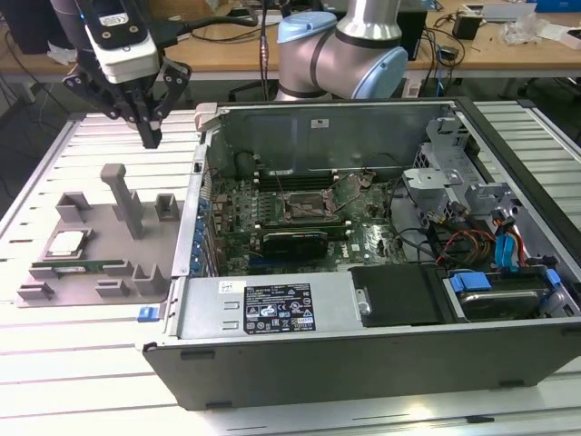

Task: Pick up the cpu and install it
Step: 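Reach for the cpu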

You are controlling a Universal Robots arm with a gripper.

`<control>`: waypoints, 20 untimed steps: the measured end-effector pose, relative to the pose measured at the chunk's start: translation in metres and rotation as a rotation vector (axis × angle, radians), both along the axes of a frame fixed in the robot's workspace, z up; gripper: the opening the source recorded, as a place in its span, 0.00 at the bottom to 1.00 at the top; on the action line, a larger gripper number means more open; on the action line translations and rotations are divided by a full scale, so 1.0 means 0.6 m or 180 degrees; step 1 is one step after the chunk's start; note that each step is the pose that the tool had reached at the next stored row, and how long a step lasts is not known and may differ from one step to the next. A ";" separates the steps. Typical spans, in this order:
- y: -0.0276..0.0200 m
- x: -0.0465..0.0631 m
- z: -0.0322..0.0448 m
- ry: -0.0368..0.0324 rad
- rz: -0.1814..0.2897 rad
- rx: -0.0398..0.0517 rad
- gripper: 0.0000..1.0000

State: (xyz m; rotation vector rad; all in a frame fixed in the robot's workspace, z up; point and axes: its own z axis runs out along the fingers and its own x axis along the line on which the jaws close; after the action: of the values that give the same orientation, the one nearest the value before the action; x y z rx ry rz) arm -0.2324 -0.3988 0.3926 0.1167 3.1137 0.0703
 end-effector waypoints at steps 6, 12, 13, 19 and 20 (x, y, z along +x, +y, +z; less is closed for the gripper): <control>0.0000 -0.020 -0.001 0.0000 0.0000 0.0000 0.11; 0.0000 -0.036 -0.001 0.0000 0.0000 0.0000 0.11; 0.0000 -0.039 -0.001 0.0000 0.0000 0.0000 0.11; 0.0000 -0.059 -0.001 0.0000 0.0000 0.0000 0.11; 0.0000 -0.066 -0.002 0.0000 0.0000 0.0000 0.11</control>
State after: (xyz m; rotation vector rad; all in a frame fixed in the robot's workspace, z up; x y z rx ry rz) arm -0.2719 -0.3989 0.3915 0.1165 3.1136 0.0704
